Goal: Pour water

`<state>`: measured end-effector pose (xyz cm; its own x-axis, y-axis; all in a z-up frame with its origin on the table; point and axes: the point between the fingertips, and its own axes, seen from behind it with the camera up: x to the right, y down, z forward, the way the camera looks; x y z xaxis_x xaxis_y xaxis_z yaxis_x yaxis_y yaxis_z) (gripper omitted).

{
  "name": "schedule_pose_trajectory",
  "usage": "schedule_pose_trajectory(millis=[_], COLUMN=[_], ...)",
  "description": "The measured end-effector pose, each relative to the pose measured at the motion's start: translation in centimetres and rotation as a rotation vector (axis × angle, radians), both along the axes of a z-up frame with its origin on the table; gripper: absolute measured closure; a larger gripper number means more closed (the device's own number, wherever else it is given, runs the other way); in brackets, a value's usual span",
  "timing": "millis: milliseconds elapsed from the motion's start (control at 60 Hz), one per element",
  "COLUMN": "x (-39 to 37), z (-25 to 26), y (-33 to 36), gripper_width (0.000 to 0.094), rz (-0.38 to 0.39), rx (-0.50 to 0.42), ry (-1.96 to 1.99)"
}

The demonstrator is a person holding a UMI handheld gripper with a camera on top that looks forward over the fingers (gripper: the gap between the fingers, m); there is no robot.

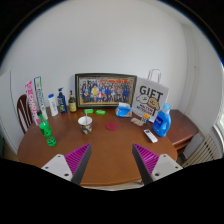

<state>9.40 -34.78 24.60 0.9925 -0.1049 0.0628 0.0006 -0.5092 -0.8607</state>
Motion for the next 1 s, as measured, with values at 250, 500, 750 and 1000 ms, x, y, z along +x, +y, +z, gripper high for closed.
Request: schedule_pose_trajectory(millis=[250, 500, 750, 1000], x=[-9.5, -21.2, -32.9, -36.7], z=[-5.1, -9.4, -12.2, -14.4], y=[-0.1, 0.3, 6.8, 18.0], gripper_width=[0.0086, 0.0082, 0.008, 0.0085], rz=[0.065, 0.146, 0.208, 0.159], rx=[-0.073, -0.087, 0.003, 0.158], ry=[-0.025, 0.015, 0.123, 0.128])
